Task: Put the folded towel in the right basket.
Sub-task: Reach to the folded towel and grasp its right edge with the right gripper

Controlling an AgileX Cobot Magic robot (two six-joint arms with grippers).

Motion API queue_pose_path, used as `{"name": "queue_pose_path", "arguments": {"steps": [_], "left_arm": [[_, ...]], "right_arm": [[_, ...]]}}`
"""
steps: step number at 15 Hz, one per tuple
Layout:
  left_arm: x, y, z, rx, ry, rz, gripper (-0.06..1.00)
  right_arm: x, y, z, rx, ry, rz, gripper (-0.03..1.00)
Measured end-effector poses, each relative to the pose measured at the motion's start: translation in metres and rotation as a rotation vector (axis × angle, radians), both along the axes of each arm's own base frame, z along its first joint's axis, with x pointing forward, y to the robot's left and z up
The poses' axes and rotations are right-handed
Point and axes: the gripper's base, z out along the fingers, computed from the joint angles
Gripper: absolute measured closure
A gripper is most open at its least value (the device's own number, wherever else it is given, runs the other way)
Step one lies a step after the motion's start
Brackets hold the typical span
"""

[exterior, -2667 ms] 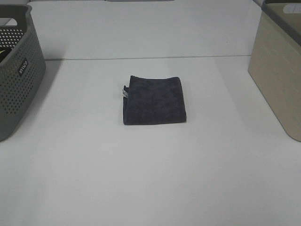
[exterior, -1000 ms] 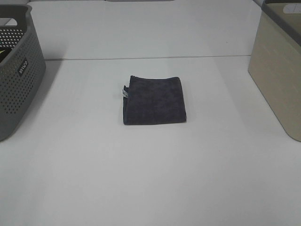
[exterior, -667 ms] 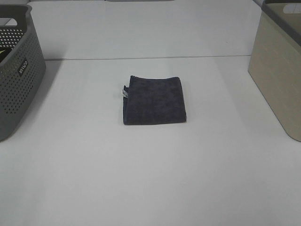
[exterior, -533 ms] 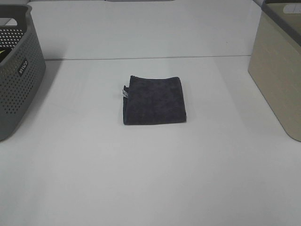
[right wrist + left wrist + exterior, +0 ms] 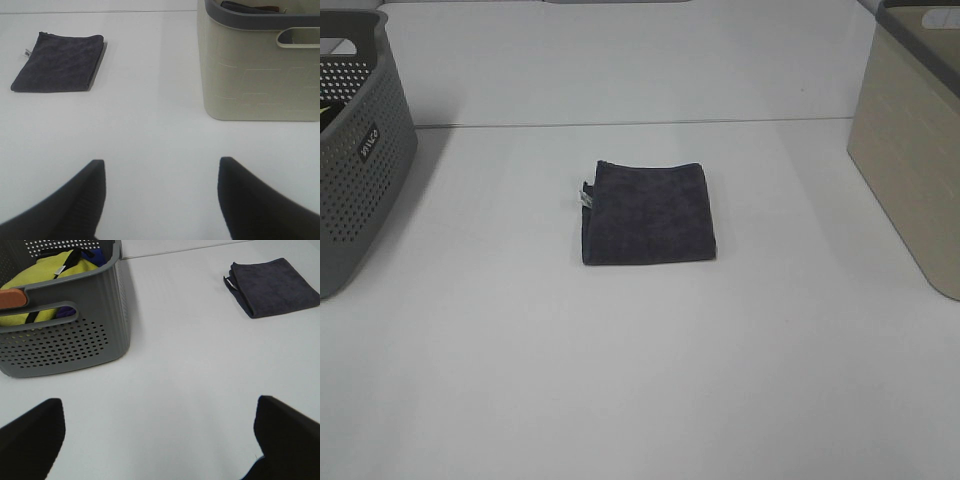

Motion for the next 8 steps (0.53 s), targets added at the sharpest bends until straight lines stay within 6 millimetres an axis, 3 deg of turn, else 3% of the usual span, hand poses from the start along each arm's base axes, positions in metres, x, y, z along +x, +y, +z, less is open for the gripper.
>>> {"name": "queue_pose_path", "arguments": {"steps": [3, 8], "left_arm": [[0.000, 0.000, 0.000, 0.000, 0.000, 0.000, -0.03], [0.000, 0.000, 0.000, 0.000, 0.000, 0.000, -0.03]], "right_arm": [[0.030, -0.002, 0.025, 0.006, -0.030, -0.013, 0.35], [0.120, -0.001, 0.074, 0.071, 0.036, -0.015, 0.35]]}}
